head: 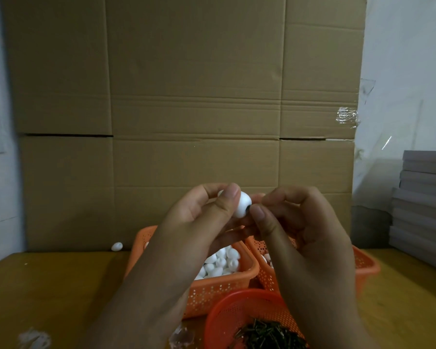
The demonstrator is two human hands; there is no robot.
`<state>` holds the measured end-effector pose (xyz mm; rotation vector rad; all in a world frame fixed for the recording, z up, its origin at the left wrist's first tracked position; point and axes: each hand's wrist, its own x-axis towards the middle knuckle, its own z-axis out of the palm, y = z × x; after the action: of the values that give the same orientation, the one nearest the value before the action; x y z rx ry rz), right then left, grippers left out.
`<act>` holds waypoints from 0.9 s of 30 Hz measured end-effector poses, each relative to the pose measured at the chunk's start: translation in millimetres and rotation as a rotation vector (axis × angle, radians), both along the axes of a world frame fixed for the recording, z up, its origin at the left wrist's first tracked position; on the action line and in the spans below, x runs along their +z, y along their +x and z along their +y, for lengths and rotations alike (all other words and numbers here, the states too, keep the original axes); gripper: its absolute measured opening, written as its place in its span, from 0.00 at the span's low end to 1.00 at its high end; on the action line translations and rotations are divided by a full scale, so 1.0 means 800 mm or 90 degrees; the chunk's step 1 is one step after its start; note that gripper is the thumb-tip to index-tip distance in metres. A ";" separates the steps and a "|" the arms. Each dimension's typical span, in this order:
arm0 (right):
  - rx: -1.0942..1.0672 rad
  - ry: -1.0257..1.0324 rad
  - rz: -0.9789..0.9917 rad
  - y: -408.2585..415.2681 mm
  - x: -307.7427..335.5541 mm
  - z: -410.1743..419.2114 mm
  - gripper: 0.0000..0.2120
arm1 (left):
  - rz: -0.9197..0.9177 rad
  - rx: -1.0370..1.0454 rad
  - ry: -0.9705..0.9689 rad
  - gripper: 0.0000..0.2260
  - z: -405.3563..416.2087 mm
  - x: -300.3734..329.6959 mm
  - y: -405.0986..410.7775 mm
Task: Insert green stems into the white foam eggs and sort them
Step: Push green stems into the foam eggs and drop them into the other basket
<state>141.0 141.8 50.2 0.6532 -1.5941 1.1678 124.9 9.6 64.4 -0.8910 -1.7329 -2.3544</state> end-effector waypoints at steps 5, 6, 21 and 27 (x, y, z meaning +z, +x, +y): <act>-0.070 0.060 0.027 -0.002 0.000 0.003 0.06 | 0.013 0.026 -0.003 0.15 0.002 0.001 0.003; -0.071 0.069 0.027 -0.002 0.000 0.003 0.06 | 0.014 0.031 -0.002 0.15 0.002 0.001 0.003; 0.077 0.004 -0.043 -0.002 0.001 0.003 0.09 | 0.001 0.043 0.038 0.11 -0.007 0.005 0.000; -0.040 0.057 0.005 -0.002 0.000 0.001 0.09 | -0.007 0.051 0.017 0.12 -0.006 0.003 0.000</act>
<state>139.7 142.7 50.2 0.6597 -1.6558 1.0512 124.9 4.7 66.8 -0.7904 -1.7044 -2.3307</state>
